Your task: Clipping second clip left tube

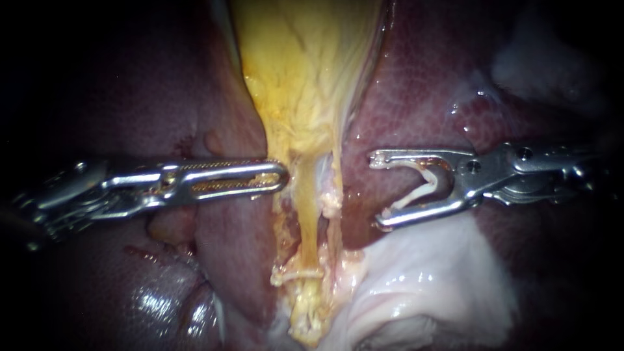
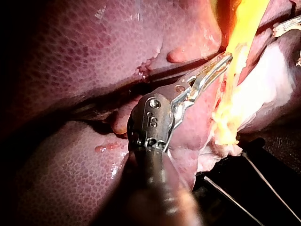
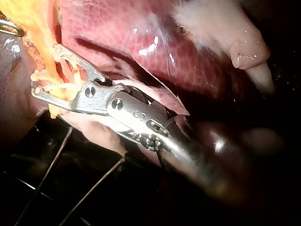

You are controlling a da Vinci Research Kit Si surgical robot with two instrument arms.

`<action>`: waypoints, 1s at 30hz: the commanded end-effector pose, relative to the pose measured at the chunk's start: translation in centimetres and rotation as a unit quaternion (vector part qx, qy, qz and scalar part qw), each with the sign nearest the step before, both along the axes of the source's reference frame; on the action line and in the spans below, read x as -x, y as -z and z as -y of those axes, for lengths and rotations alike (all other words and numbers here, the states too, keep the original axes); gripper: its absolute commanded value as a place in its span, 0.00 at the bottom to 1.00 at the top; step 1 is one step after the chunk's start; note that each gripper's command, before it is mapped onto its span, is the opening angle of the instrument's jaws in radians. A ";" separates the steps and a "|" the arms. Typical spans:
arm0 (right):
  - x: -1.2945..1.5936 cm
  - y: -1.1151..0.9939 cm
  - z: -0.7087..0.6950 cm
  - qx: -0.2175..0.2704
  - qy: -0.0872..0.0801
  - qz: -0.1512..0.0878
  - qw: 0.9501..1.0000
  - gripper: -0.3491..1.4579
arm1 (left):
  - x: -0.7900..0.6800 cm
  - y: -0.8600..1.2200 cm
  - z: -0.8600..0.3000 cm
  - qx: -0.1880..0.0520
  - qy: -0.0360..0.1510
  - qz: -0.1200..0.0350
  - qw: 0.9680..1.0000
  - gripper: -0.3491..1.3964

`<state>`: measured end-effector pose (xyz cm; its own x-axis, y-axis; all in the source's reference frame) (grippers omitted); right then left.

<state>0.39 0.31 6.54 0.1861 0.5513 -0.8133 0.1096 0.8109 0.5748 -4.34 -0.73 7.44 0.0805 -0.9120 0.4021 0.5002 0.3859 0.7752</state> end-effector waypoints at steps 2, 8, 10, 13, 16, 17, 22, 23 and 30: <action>0.00 0.00 0.01 0.000 0.000 0.000 1.000 0.52 | -0.08 0.09 -0.06 -0.003 -0.003 0.003 1.000 0.00; -0.04 -0.06 0.10 0.004 0.002 -0.002 1.000 0.52 | -0.51 0.57 -0.33 -0.004 0.019 0.005 1.000 0.00; -0.10 -0.14 0.19 0.010 0.006 -0.007 1.000 0.52 | -0.65 0.69 -0.41 -0.002 0.029 0.005 1.000 0.00; -0.24 -0.37 0.38 -0.005 0.012 -0.013 1.000 0.52 | -0.79 0.78 -0.46 -0.002 0.036 0.006 0.999 0.00; -0.45 -0.65 0.59 -0.019 0.015 -0.020 1.000 0.52 | -0.82 0.77 -0.45 -0.001 0.038 0.005 0.999 0.00; -0.52 -0.73 0.65 -0.021 0.017 -0.020 0.999 0.52 | -0.81 0.77 -0.44 -0.001 0.038 0.005 0.999 0.00; -0.82 -1.27 0.95 -0.044 0.029 -0.015 0.998 0.52 | -0.81 0.76 -0.43 0.000 0.038 0.004 0.999 0.00; -0.86 -1.36 0.98 -0.047 0.032 -0.012 0.998 0.52 | -0.81 0.76 -0.43 0.000 0.038 0.004 0.999 0.00; -1.13 -1.77 1.01 -0.057 0.033 -0.003 0.998 0.52 | -0.80 0.79 -0.41 0.000 0.039 0.004 0.999 0.00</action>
<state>1.56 -0.69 8.32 0.2201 0.6272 -0.7471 0.1621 0.7317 0.6621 -3.54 -0.32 6.65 0.0058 -0.9157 0.4019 0.5227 0.3454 0.7794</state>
